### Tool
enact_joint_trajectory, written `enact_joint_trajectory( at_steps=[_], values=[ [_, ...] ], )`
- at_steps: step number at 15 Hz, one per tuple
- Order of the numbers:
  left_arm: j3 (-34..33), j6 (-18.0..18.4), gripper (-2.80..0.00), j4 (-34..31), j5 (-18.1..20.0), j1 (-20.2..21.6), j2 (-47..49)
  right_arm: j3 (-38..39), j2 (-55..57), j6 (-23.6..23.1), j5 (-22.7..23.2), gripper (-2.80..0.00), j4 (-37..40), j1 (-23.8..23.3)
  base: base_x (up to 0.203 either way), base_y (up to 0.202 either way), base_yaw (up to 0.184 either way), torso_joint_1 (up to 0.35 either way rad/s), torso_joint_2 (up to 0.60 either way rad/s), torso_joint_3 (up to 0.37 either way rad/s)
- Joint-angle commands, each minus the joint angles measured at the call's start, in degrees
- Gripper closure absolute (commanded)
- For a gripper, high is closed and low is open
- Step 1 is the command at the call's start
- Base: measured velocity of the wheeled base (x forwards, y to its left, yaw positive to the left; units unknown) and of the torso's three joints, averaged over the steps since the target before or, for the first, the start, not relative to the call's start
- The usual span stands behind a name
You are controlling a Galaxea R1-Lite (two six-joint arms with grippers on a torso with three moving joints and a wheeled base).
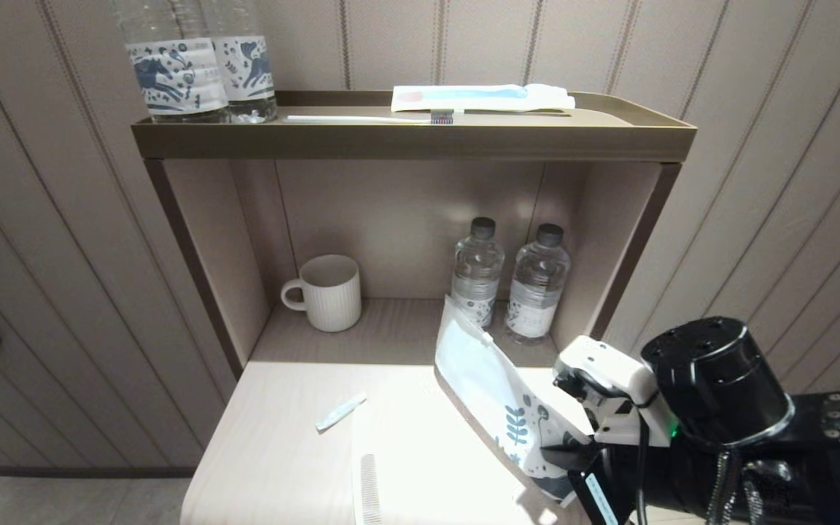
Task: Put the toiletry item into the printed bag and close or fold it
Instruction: Pick up the storage bag, then hand it to the other hand
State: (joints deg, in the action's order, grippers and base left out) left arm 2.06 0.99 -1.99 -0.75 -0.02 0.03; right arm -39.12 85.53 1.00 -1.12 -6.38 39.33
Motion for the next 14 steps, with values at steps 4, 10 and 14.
enact_joint_trajectory(
  at_steps=[4,10,14],
  values=[
    [17.3,-0.1,0.0,-10.0,2.0,0.0,5.4,0.2,-6.9,-0.2,-0.1,0.0,1.2,0.3,0.0,0.0,0.0,0.0,0.0,0.0],
    [28.2,-0.2,0.0,-12.2,19.8,-0.1,28.6,-1.6,-15.7,-0.1,0.5,0.0,11.8,3.5,0.0,0.0,0.0,0.0,0.0,0.0],
    [32.0,-0.5,-2.8,-11.9,30.2,-0.1,36.5,-2.2,-19.0,-1.2,1.2,0.0,17.6,7.6,0.0,0.0,0.0,0.0,0.0,0.0]
  ],
)
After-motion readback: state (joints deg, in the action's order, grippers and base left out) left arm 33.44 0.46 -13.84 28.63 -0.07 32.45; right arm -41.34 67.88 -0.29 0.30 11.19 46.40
